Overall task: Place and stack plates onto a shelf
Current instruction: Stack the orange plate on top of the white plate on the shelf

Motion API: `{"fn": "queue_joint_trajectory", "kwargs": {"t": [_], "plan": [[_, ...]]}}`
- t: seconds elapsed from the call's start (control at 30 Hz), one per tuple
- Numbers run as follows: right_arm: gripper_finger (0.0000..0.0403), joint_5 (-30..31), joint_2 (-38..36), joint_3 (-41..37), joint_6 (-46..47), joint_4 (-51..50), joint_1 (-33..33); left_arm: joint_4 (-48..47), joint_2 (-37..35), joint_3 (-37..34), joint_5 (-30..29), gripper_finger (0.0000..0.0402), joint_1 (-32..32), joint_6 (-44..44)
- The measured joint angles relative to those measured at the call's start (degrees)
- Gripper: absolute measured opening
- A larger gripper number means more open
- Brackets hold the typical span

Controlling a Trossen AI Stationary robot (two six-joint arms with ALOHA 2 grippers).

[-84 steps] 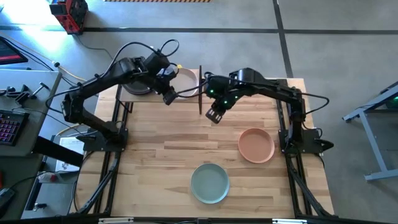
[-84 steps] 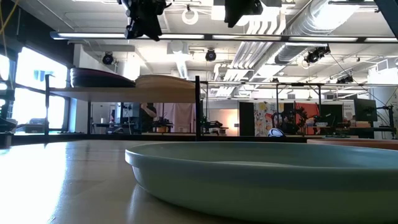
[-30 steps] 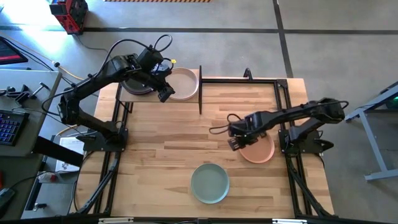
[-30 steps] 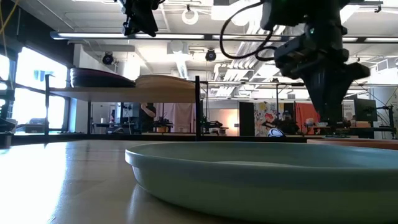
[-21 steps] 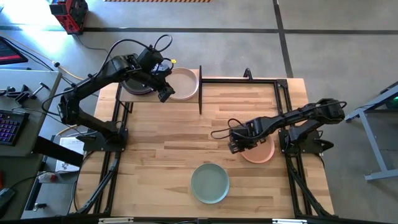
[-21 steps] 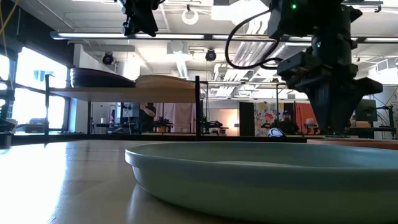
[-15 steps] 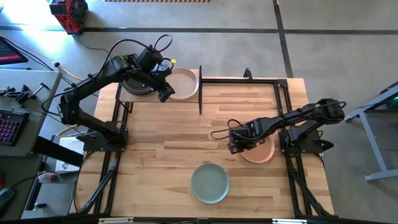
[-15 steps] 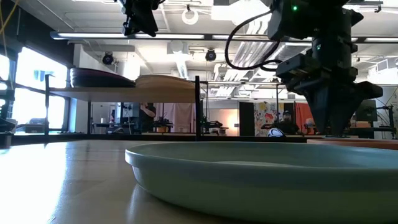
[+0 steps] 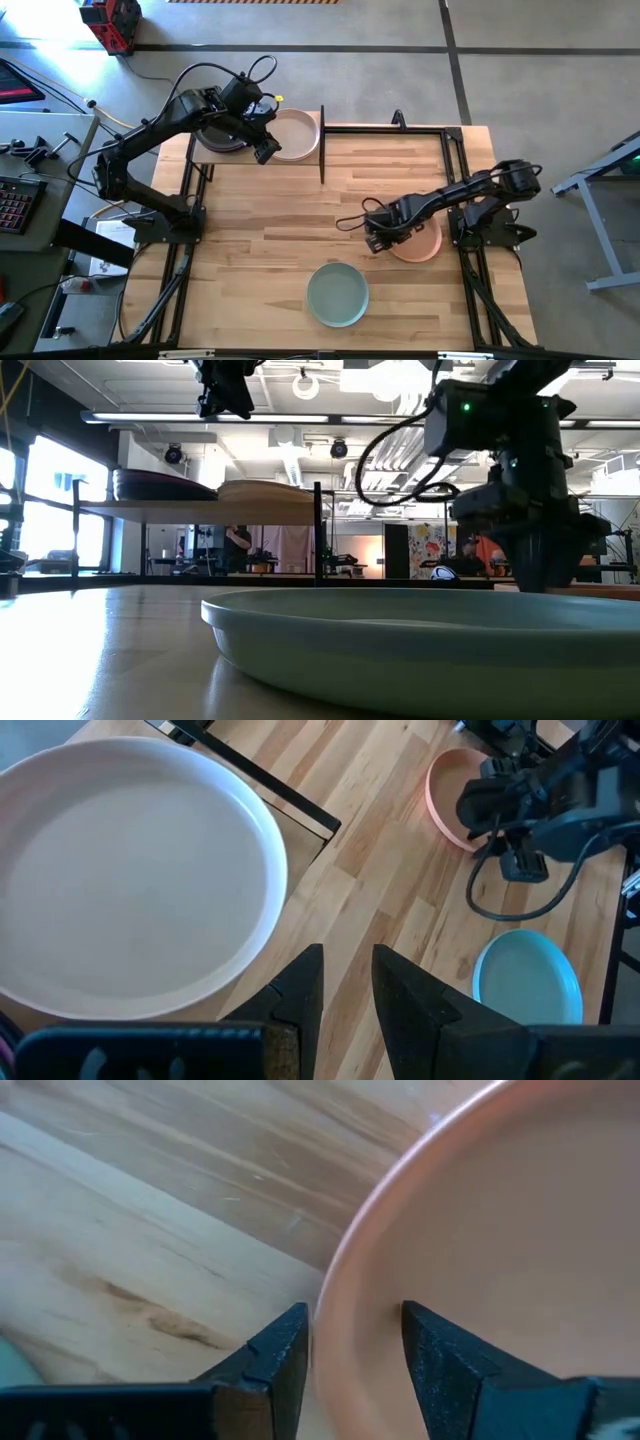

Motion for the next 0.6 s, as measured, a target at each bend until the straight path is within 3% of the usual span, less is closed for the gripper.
{"fn": "queue_joint_trajectory", "kwargs": {"t": [0.27, 0.5, 0.6], "plan": [[0.0128, 0.04, 1.28, 0.31, -0.12, -0.07, -0.02, 0.00, 0.00, 0.00, -0.15, 0.0076, 0.00, -0.01], [0.0023, -1.38, 1.06, 0.28, -0.32, 0.44, 0.00, -0.03, 0.00, 0.00, -2.66, 0.0076, -0.04, -0.01], [0.0010, -1.43, 0.59, 0.22, -0.90, 0.55, 0.00, -0.04, 0.00, 0.00, -3.50, 0.0076, -0.07, -0.01]]}}
